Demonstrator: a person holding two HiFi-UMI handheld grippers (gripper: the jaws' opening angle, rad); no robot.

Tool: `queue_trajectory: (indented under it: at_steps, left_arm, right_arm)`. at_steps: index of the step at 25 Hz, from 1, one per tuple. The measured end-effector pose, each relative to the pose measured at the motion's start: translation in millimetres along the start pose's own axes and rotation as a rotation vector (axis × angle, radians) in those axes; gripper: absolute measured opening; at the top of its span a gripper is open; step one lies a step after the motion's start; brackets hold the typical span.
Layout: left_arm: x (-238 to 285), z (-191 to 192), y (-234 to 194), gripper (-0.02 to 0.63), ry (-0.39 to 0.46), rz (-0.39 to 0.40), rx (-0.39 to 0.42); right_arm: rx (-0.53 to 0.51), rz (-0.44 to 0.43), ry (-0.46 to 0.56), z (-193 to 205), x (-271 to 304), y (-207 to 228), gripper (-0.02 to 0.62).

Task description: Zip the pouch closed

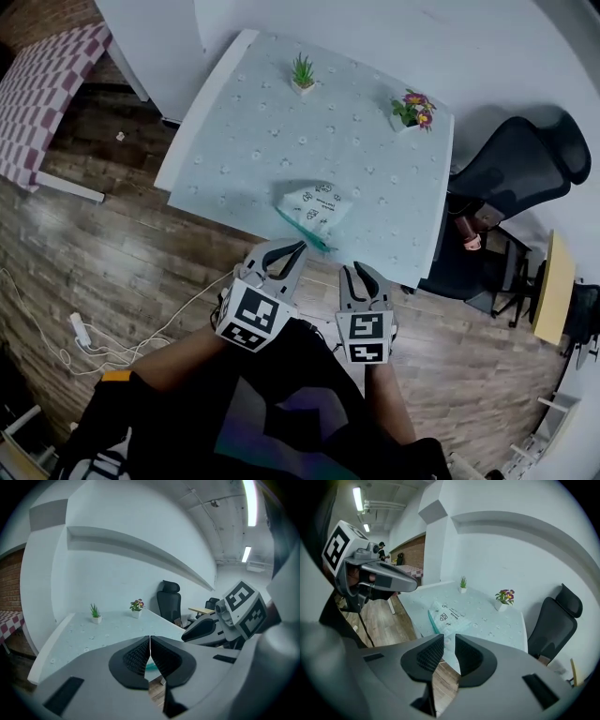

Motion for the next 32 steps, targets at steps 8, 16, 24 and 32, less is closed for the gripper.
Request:
queue_trajectory:
  at_steps: [8, 16, 24, 32]
  left_arm:
    - [24, 26, -19, 0.014, -0.070, 0.135, 0.028]
    - [38, 44, -30, 0.014, -0.138, 0.101, 0.043]
    - [39, 47, -23, 0.014, -0.175, 0.000, -0.013]
    - [41, 51, -11, 0.014, -0.200, -0.050, -0.040]
  right_arm:
    - [-0.087, -0.034, -0.192, 0, 33, -7, 0.106]
    - [-0.218, -0.092, -0.269, 14, 59, -9, 0.130]
    - [-0.387, -0.197, -0.328, 33, 81, 2, 0.138]
    - [-0.454, -0.266, -0.349, 44, 98, 11, 0.137]
Point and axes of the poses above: the fingertips, and each gripper's own axes: x forward along the fingers, y to its right, z out of its underside, the point moved 6 cm from there along -x, backward along the fingers, and after that the axes turned 9 degrees about -z, right-handed, at the moved point
